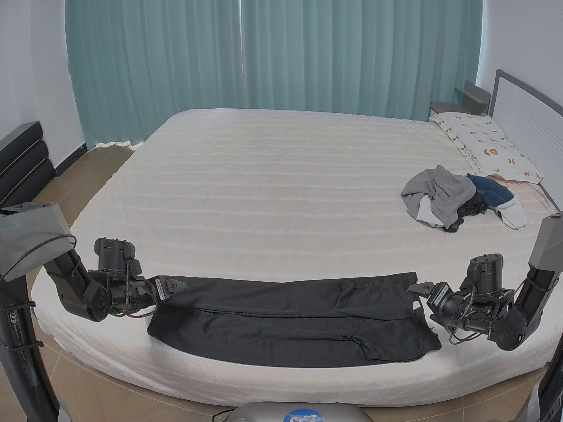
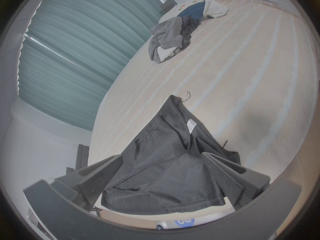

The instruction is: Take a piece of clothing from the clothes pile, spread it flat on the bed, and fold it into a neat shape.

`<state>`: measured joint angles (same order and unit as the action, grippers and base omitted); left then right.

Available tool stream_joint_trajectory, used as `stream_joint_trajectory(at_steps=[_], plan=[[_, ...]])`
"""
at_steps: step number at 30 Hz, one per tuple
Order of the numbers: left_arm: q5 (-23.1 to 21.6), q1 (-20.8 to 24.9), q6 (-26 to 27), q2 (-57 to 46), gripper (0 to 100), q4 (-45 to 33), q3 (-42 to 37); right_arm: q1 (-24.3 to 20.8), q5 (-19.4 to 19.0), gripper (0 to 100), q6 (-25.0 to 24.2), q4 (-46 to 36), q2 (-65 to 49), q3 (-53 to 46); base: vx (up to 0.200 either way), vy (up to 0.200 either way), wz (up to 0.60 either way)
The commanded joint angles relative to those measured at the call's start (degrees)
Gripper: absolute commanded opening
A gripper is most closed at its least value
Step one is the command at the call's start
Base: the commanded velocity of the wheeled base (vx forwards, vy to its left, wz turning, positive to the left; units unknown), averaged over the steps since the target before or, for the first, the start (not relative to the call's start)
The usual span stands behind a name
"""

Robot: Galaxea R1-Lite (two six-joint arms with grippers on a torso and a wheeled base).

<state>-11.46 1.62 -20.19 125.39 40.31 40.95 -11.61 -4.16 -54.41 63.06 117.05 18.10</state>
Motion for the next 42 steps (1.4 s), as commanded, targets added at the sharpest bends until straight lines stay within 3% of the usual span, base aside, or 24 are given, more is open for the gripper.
stream_joint_trajectory(at_steps=[1, 10, 34, 35, 42], plan=[[-2.3, -2.1, 4.5, 1.5, 100, -4.2, 5.6, 0.9, -2.4, 100, -1.7, 1.2, -0.7, -1.8, 0.000, 0.000, 0.00], [-4.0, -2.1, 8.2, 9.5, 100, 0.1, 5.7, 0.6, -2.9, 100, -1.9, 3.5, -0.4, -3.5, 0.000, 0.000, 0.00], [-2.1, -1.7, 11.8, 11.0, 100, 3.3, 4.1, 0.3, -4.3, 100, -2.1, 3.5, -0.5, -3.8, 0.000, 0.000, 0.00], [-2.1, -1.7, 11.7, 10.9, 0, 3.5, 3.9, 0.3, -4.3, 100, -2.1, 3.5, -0.5, -3.8, 0.000, 0.000, 0.00], [-2.2, -1.7, 11.3, 9.6, 0, 3.6, 2.6, 0.3, -4.3, 100, -2.1, 3.5, -0.5, -3.8, 0.000, 0.000, 0.00]])
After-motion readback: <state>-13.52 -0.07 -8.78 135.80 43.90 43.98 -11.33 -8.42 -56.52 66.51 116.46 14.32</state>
